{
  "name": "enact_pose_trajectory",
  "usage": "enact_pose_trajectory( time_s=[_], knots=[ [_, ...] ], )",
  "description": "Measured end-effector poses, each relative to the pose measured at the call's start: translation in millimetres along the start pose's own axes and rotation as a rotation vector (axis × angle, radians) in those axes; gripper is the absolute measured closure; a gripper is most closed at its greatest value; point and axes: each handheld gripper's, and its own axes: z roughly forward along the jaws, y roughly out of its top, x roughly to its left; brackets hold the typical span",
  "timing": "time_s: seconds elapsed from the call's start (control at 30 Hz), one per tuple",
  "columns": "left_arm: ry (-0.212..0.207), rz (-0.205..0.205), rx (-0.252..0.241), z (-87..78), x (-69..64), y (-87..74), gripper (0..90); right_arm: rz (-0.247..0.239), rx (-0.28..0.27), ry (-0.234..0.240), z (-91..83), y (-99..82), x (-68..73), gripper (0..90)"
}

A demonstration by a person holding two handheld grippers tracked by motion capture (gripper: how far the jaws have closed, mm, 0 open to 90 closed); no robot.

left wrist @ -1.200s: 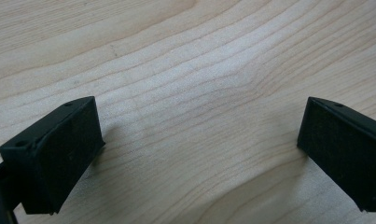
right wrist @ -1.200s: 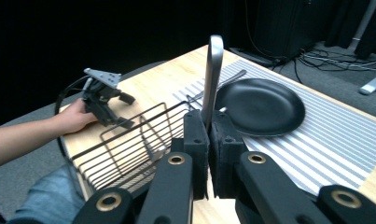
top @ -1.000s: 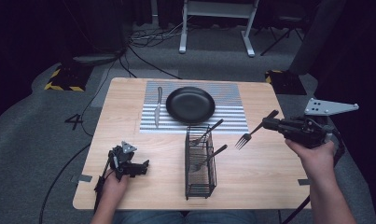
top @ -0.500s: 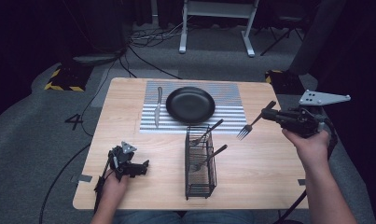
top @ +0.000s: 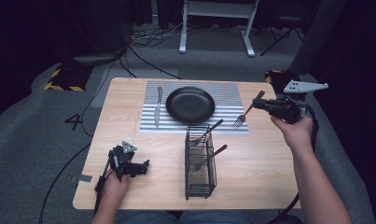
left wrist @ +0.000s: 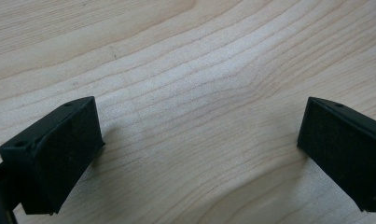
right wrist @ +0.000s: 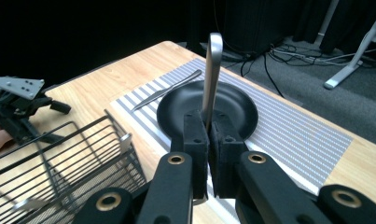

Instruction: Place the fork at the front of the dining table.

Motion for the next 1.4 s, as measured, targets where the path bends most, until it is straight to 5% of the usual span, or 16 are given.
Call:
enact_pose_trajectory(
  time_s=[0.33, 0.57, 0.87, 1.13, 1.4],
  knots=[
    [-0.002, -0.002, -0.001, 0.2, -0.1, 0.2, 0.0, 0.046, 0.014, 0.003, 36.7, -13.2, -33.6, 86.4],
    [-0.003, -0.001, -0.001, 0.3, -0.1, 0.2, 0.0, 0.041, 0.052, -0.011, 66.4, -22.5, -45.9, 86.4],
    [-0.003, -0.001, -0.001, 0.3, -0.1, 0.2, 0.0, 0.019, 0.121, 0.030, 108.9, -36.7, -53.0, 86.4],
    [-0.003, -0.001, -0.001, 0.3, -0.1, 0.2, 0.0, 0.098, 0.126, 0.094, 120.9, -46.9, -63.7, 86.3],
    [-0.003, -0.001, -0.001, 0.3, -0.1, 0.1, 0.0, 0.125, 0.137, 0.091, 127.9, -50.2, -70.3, 85.7]
  ],
)
